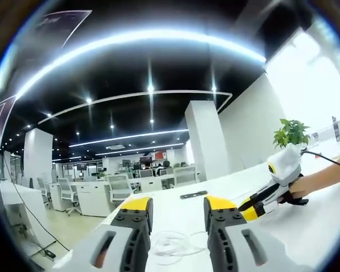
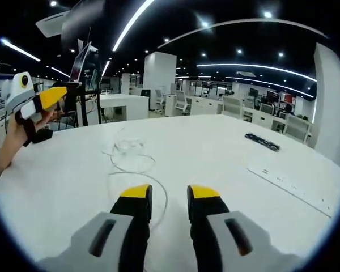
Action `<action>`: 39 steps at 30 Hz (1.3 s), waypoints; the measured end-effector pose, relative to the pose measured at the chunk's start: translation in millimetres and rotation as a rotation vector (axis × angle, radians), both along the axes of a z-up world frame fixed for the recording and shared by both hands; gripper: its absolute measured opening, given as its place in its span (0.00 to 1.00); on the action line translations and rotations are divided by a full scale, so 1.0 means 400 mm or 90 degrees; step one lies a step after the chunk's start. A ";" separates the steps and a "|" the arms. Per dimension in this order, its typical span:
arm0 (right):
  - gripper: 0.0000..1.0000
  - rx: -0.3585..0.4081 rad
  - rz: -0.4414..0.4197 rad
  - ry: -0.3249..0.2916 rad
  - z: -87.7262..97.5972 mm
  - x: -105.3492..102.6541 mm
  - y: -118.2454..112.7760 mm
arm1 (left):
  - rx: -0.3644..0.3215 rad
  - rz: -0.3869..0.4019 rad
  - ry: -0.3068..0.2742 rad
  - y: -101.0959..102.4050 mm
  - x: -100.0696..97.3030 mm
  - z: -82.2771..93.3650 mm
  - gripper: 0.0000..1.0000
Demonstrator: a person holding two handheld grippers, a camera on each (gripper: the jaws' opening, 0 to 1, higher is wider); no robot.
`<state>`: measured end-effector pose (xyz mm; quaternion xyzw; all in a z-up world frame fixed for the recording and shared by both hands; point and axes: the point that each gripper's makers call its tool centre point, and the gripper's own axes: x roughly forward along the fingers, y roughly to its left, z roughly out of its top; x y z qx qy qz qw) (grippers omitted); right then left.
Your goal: Peel open the Velcro strap on the desktop, arrange the wired earphones neatly onto it, and close the Velcro strap to secure them.
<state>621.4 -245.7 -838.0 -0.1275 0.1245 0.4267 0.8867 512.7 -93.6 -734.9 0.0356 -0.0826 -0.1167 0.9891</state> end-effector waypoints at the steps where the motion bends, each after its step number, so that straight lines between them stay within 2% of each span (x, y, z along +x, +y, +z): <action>1: 0.25 -0.002 0.000 -0.001 -0.001 0.002 0.002 | 0.000 0.000 0.000 0.000 0.000 0.000 0.39; 24: 0.11 -0.037 0.007 -0.001 -0.021 0.000 0.010 | -0.004 0.006 0.001 0.003 0.001 -0.002 0.39; 26: 0.05 -0.038 0.000 -0.012 -0.014 -0.002 0.004 | -0.004 0.008 0.003 0.007 0.003 0.000 0.39; 34: 0.05 -0.023 -0.010 -0.015 0.016 -0.004 -0.010 | 0.002 0.015 0.002 0.011 0.003 -0.001 0.39; 39: 0.04 -0.022 -0.014 -0.027 0.033 -0.029 -0.031 | 0.011 0.011 0.002 -0.001 0.002 -0.007 0.39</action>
